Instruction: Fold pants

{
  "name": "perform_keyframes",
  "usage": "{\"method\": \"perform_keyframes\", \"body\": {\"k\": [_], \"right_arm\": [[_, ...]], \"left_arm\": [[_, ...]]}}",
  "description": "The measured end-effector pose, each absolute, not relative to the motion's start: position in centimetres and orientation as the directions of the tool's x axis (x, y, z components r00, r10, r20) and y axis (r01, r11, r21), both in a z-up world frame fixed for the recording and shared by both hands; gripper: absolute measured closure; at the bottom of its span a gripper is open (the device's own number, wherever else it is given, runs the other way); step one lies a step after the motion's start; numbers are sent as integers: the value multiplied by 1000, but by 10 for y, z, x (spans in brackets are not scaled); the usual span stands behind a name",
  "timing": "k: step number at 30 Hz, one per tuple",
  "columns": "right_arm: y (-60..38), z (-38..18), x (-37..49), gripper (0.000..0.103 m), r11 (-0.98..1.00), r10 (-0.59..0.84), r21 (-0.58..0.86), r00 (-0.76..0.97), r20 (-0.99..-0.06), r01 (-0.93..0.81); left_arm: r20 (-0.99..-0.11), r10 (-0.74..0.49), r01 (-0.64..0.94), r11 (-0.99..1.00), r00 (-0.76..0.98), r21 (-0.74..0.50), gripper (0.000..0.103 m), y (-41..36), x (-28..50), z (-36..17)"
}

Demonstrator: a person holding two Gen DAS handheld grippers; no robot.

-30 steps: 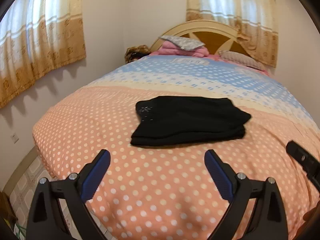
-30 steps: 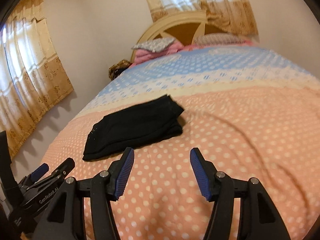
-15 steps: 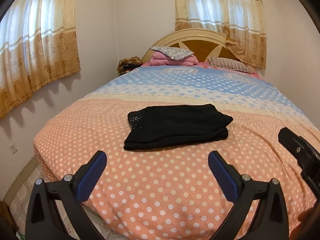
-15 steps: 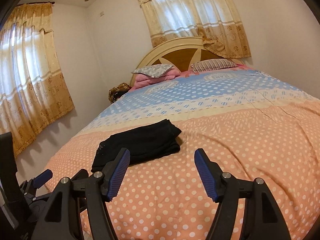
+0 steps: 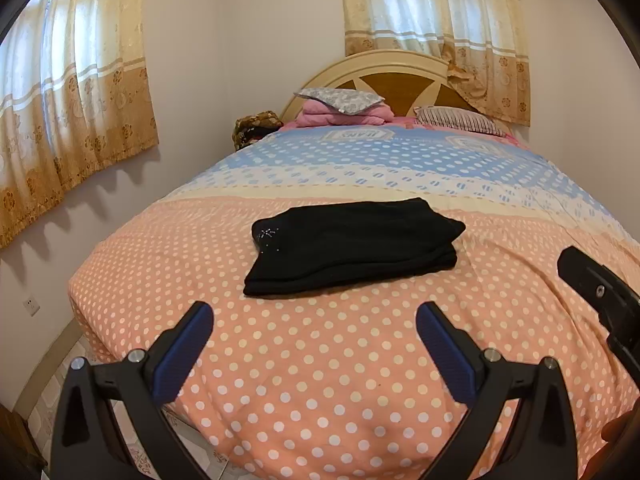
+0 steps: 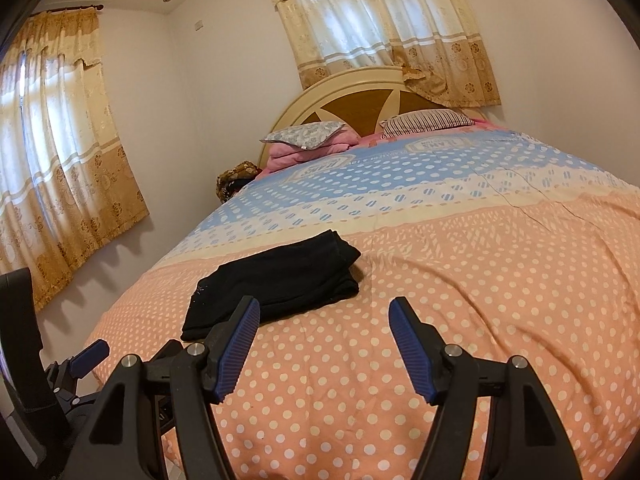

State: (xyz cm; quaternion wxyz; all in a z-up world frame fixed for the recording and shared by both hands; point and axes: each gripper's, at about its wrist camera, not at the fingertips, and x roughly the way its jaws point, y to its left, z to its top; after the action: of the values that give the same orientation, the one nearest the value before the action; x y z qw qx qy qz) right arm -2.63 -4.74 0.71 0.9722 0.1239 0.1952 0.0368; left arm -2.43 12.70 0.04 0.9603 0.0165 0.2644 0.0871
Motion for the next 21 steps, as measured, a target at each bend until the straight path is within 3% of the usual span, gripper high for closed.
{"method": "perform_keyframes", "body": {"k": [21], "right_arm": [[-46, 11, -32, 34, 966, 116, 256, 924, -364, -20]], "left_arm": [[-498, 173, -157, 985, 850, 74, 0, 127, -27, 6]]}}
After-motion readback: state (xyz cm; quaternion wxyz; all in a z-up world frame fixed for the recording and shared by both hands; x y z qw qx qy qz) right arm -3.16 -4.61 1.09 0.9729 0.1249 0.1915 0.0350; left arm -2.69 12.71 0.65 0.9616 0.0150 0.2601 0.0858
